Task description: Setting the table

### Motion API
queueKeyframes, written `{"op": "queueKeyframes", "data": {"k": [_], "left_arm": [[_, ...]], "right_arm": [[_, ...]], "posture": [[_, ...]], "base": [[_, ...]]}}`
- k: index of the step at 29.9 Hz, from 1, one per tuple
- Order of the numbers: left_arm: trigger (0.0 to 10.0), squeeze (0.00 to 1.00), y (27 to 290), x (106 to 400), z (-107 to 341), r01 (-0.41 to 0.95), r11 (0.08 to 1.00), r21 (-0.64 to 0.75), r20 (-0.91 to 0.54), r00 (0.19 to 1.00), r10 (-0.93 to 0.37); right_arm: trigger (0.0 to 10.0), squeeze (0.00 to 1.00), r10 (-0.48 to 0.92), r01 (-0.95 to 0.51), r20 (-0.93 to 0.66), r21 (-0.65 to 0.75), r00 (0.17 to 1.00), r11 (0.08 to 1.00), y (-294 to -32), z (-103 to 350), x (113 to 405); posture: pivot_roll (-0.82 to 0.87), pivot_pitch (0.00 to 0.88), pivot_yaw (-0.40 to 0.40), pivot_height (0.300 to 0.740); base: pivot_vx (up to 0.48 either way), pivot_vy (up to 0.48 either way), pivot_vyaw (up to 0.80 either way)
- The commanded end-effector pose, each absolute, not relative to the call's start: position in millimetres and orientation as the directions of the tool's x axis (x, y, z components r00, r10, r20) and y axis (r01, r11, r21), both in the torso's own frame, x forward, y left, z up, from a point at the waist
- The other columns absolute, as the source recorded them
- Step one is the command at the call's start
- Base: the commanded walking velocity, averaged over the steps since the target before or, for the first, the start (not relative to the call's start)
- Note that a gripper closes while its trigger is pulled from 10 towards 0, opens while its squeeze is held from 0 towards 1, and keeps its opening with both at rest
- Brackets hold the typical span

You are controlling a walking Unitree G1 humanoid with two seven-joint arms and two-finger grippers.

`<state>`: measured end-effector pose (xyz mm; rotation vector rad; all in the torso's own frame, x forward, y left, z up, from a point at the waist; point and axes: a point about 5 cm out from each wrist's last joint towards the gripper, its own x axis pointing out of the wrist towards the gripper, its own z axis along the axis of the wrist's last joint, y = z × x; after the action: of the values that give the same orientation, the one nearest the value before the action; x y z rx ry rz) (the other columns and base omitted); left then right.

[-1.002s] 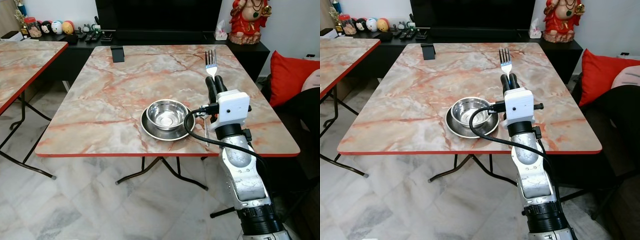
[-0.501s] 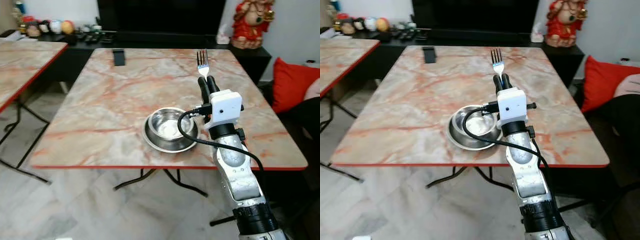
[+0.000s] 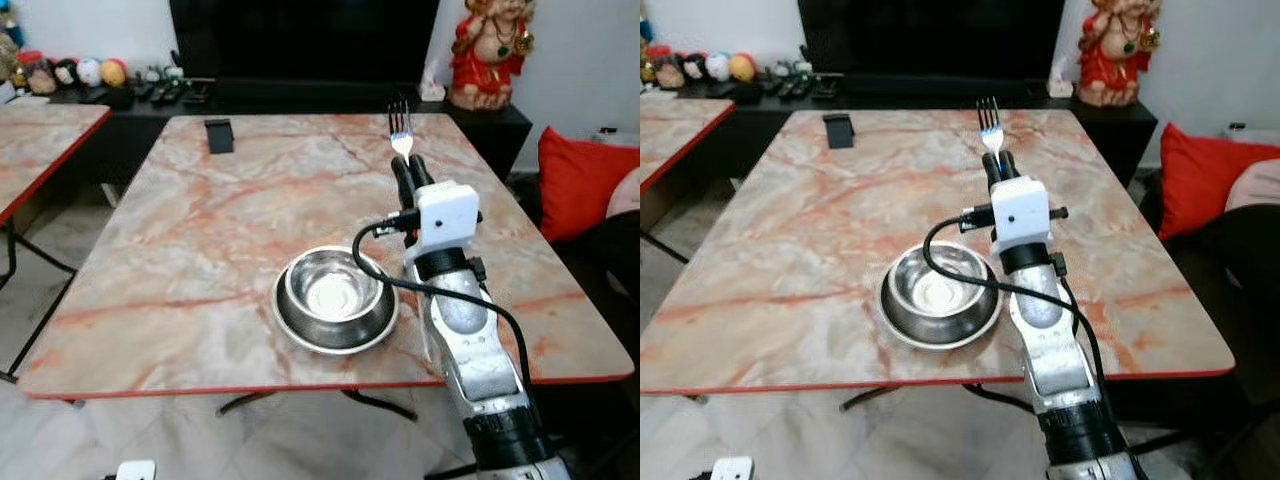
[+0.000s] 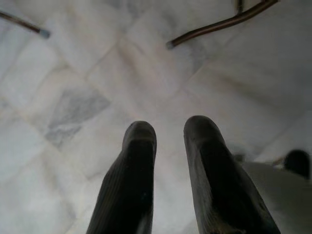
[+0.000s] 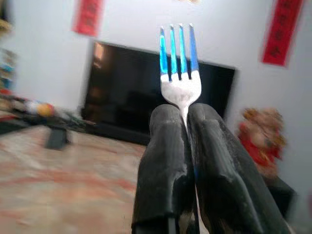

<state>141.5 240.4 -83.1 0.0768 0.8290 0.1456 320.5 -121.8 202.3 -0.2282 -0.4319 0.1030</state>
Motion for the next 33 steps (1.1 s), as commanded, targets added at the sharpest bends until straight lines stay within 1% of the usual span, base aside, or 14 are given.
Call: {"op": "queueKeyframes", "data": {"k": [1,8,11,13,14,17,19,21,24,25,26,28,29,33], "left_arm": [[10.0,0.00,242.9,140.2,-82.4,-0.105,0.986,0.133,-0.722,0.671,0.168],[10.0,0.00,238.3,146.5,-80.2,-0.100,0.988,0.119,-0.701,0.696,0.155],[10.0,0.00,235.8,149.9,-79.2,-0.093,0.989,0.113,-0.695,0.704,0.145],[10.0,0.00,234.3,151.8,-78.7,-0.089,0.990,0.109,-0.691,0.709,0.140],[10.0,0.00,233.0,153.3,-78.3,-0.083,0.991,0.107,-0.688,0.713,0.134],[10.0,0.00,232.8,154.7,-77.4,-0.079,0.991,0.106,-0.683,0.718,0.131],[10.0,0.00,233.8,155.0,-76.8,-0.080,0.991,0.107,-0.680,0.721,0.132],[10.0,0.00,234.9,154.0,-76.8,-0.080,0.991,0.108,-0.681,0.720,0.132],[10.0,0.00,234.8,153.2,-77.0,-0.078,0.991,0.107,-0.683,0.719,0.130],[10.0,0.00,234.5,152.5,-77.3,-0.075,0.992,0.106,-0.685,0.718,0.127],[10.0,0.00,234.0,151.6,-77.7,-0.067,0.992,0.105,-0.688,0.716,0.121],[10.0,0.00,233.4,152.4,-77.4,-0.059,0.993,0.103,-0.687,0.718,0.114],[10.0,0.00,232.3,153.3,-77.4,-0.050,0.994,0.102,-0.688,0.718,0.107],[10.0,0.00,231.3,154.1,-77.4,-0.031,0.994,0.102,-0.690,0.717,0.094]], "right_arm": [[10.0,0.00,0.134,-0.036,0.433,-0.227,0.891,0.973,-122.4,212.1,321.8],[10.0,0.00,0.120,-0.024,0.434,-0.219,0.893,0.975,-125.3,213.2,322.0],[10.0,0.00,0.104,-0.009,0.430,-0.217,0.897,0.976,-129.3,214.7,323.4],[10.0,0.00,0.077,0.013,0.418,-0.210,0.905,0.978,-134.4,214.9,325.2],[10.0,0.00,0.033,0.038,0.390,-0.174,0.920,0.984,-141.5,213.6,327.5],[10.0,0.00,0.002,0.059,0.362,-0.157,0.932,0.986,-149.9,216.4,329.2],[10.0,0.00,-0.028,0.094,0.306,-0.201,0.952,0.975,-160.4,219.0,331.4],[10.0,0.00,-0.130,0.152,0.153,-0.148,0.980,0.977,-186.1,213.1,330.5],[10.0,0.00,-0.143,0.159,0.109,-0.152,0.984,0.975,-194.7,211.0,328.2],[10.0,0.00,-0.145,0.157,0.080,-0.183,0.986,0.970,-201.6,209.7,325.5],[10.0,0.00,-0.134,0.133,0.014,-0.256,0.991,0.958,-212.0,205.8,319.6],[10.0,0.00,-0.178,0.156,-0.056,-0.275,0.982,0.949,-226.3,201.4,309.9],[10.0,0.00,-0.203,0.172,-0.106,-0.248,0.973,0.953,-232.6,196.2,304.1],[10.0,0.00,-0.200,0.164,-0.197,-0.187,0.960,0.969,-234.8,187.8,295.5]], "posture": [[-0.06,0.000,0.000,0.707],[-0.06,0.000,0.004,0.707],[-0.08,0.000,0.007,0.707],[-0.08,0.000,0.013,0.707],[-0.08,0.000,0.015,0.707],[-0.08,0.000,0.016,0.707],[-0.08,0.000,0.018,0.707],[-0.10,0.000,0.024,0.707],[-0.12,0.000,0.031,0.707],[-0.12,0.000,0.033,0.707],[-0.14,0.000,0.035,0.707],[-0.15,0.000,0.036,0.707],[-0.15,0.000,0.037,0.707],[-0.16,0.000,0.041,0.707]], "base": [[0.292,0.000,0.00],[0.283,0.000,0.00],[0.000,0.000,0.00],[0.000,0.000,0.00],[0.000,0.000,0.00],[0.000,0.000,0.00],[0.000,0.000,0.00],[0.000,0.000,0.00],[0.000,0.000,0.00],[0.000,0.000,0.00],[0.000,0.000,0.00],[0.000,0.000,0.00],[0.000,0.000,0.00],[0.000,0.000,0.00]]}}
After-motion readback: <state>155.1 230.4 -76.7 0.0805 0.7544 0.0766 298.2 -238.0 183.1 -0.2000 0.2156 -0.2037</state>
